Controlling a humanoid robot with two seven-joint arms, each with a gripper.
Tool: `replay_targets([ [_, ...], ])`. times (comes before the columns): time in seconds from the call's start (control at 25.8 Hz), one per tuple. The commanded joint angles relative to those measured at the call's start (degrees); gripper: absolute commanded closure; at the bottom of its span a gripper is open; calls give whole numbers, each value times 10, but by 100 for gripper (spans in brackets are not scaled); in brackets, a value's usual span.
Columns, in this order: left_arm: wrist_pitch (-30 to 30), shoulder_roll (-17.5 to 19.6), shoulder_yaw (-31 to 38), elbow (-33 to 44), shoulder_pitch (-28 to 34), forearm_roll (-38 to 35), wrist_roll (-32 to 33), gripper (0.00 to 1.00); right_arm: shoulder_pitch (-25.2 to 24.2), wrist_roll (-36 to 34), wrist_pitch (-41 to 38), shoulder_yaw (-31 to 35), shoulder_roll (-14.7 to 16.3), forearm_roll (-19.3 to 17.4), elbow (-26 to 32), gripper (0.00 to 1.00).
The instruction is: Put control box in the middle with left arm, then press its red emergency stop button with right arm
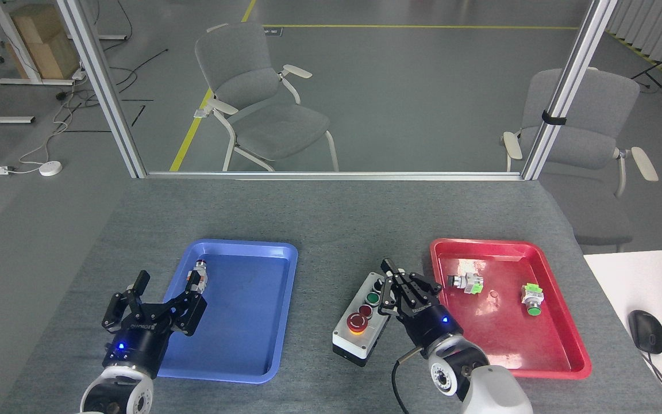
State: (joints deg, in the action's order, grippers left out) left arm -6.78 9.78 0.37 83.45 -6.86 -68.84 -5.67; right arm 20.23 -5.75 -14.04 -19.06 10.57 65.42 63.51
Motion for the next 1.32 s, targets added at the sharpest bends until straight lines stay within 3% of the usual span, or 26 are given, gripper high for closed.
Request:
replay_targets([
  [0.0,2,-2,2,-13,-5,8,0,1,2,39,-1,-35,-15,1,-27,100],
  [0.16,2,-1,2,-15,-4,8,0,1,8,76,0,-51,-18,0,-44,100],
  [0.7,2,-2,1,-17,-4,8,1,1,9,77,1,-63,-41,1,-122,100],
  [0.85,0,-2,1,-17,-4,7,1,1,10,71,2,-57,-39,-1,-110,100],
  [0.97,0,-1,1,-17,-4,8,2,1,26,65,6,-38,-37,-23,-71,100],
  [1.01,0,-2,0,-17,-4,7,1,1,31,51,7,-15,-35,-38,-55,86],
  [1.05,0,-2,0,-17,-1,7,1,1,33,28,2,11,-32,-54,-44,51],
  [1.09,-1,-2,-1,-16,-1,8,1,1,35,4,0,26,-31,-63,-40,0],
  [1.28,-5,-9,-6,-18,10,8,0,1,33,-86,-1,69,-2,-65,-37,0],
])
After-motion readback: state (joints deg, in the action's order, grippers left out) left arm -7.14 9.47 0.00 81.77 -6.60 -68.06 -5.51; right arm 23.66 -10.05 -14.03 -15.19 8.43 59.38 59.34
